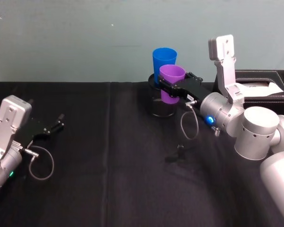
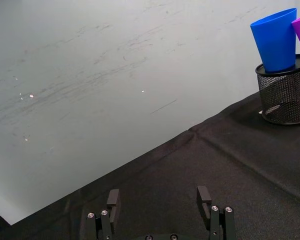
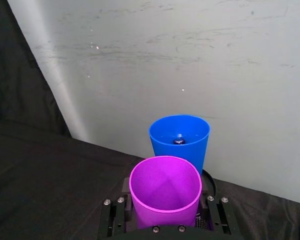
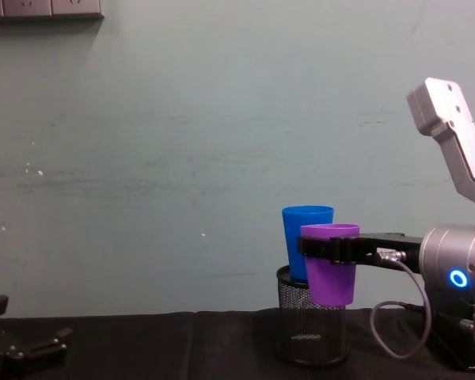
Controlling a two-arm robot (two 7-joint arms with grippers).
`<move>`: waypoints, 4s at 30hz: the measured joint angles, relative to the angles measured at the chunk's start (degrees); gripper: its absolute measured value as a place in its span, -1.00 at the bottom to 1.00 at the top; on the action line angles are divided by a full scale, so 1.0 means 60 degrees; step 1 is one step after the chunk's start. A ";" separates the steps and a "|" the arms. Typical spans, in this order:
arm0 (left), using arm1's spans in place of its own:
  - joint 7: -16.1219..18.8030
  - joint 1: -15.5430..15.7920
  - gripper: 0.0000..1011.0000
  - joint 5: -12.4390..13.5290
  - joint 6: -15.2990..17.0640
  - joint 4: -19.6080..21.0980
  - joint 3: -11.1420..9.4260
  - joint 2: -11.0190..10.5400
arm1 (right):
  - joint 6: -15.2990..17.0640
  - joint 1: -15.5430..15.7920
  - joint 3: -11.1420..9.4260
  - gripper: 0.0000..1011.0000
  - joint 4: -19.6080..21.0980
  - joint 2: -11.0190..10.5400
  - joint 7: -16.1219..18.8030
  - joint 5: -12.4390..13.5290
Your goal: Pick up one cup with a gripper and tap it against the other cup.
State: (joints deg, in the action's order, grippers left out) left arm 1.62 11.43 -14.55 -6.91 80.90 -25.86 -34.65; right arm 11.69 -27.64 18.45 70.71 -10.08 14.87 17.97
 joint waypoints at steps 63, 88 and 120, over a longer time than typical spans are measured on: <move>0.0000 0.0001 0.98 0.0000 0.0000 0.0000 -0.0001 0.0000 | 0.0000 -0.0001 0.0000 0.45 0.0000 0.0000 -0.0001 0.0000; 0.0000 0.0000 0.98 0.0000 0.0000 0.0000 0.0000 0.0000 | 0.0000 -0.0001 0.0000 0.45 0.0000 0.0000 0.0000 0.0000; 0.0000 0.0000 0.98 0.0000 0.0000 0.0000 -0.0001 0.0000 | -0.0291 0.2187 -0.0013 0.45 0.2024 -0.0602 -0.0110 0.0050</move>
State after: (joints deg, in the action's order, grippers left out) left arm 1.62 11.43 -14.55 -6.91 80.90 -25.86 -34.64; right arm 9.95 -14.52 18.37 82.85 -13.69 14.22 18.27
